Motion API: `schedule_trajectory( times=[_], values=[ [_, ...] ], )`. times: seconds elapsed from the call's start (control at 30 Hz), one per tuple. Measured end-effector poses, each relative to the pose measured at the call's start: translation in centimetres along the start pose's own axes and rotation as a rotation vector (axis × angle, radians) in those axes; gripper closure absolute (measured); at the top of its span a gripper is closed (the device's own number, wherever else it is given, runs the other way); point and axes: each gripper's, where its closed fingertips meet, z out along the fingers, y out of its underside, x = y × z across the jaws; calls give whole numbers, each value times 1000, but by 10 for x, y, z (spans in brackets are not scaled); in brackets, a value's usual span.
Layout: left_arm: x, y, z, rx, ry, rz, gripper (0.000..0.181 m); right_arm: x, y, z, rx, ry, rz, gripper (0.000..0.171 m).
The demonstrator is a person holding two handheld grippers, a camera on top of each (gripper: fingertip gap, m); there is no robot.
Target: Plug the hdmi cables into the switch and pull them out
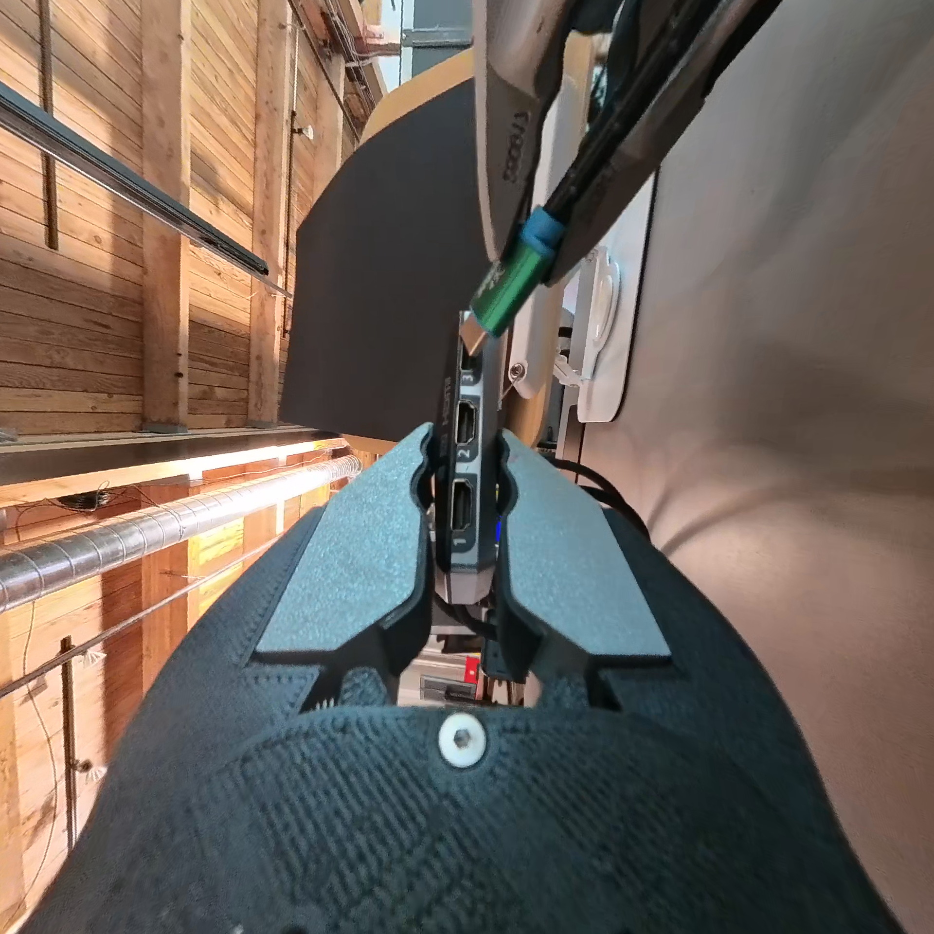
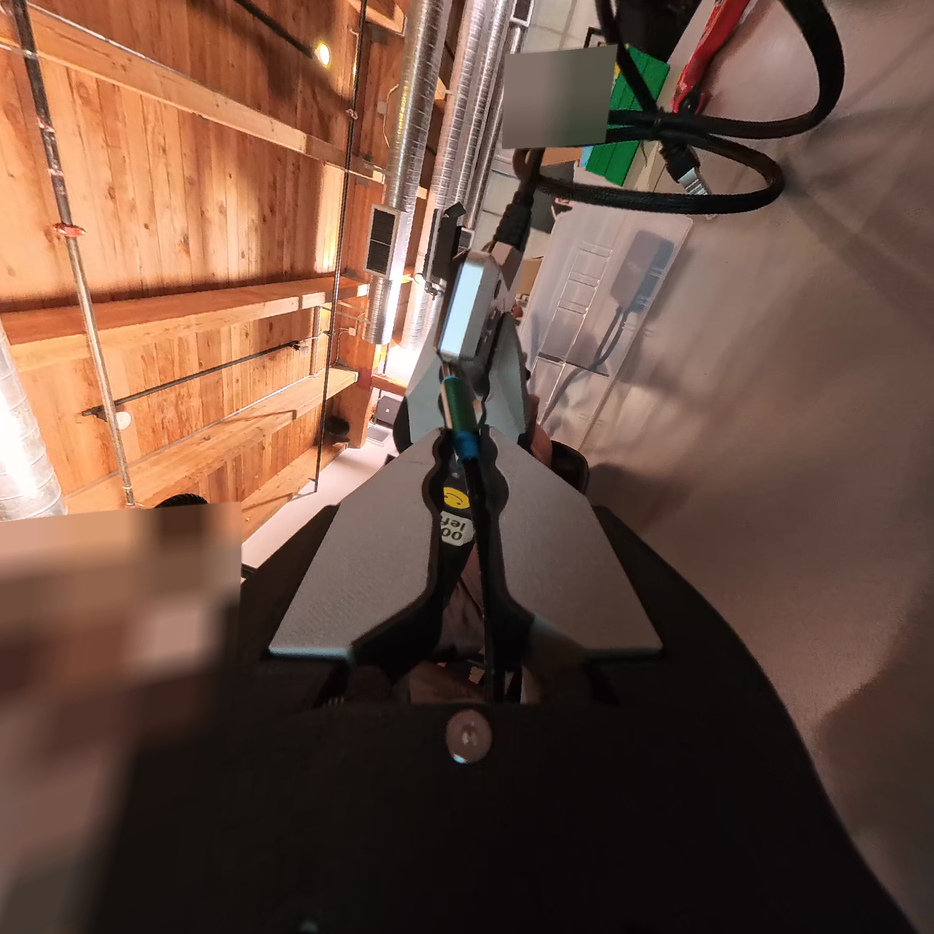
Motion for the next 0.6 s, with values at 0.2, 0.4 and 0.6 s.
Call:
schedule_trajectory(
  times=[0.2, 0.4, 0.6],
  values=[
    [-3, -5, -4, 30, -13, 25, 163, -1, -1, -1, 3, 1, -7, 163],
    [-4, -11, -8, 53, -26, 59, 163, -3, -2, -4, 8, -2, -7, 163],
    [-2, -7, -6, 35, -27, 80, 162, -6, 2, 0, -12, -4, -12, 162]
  ],
)
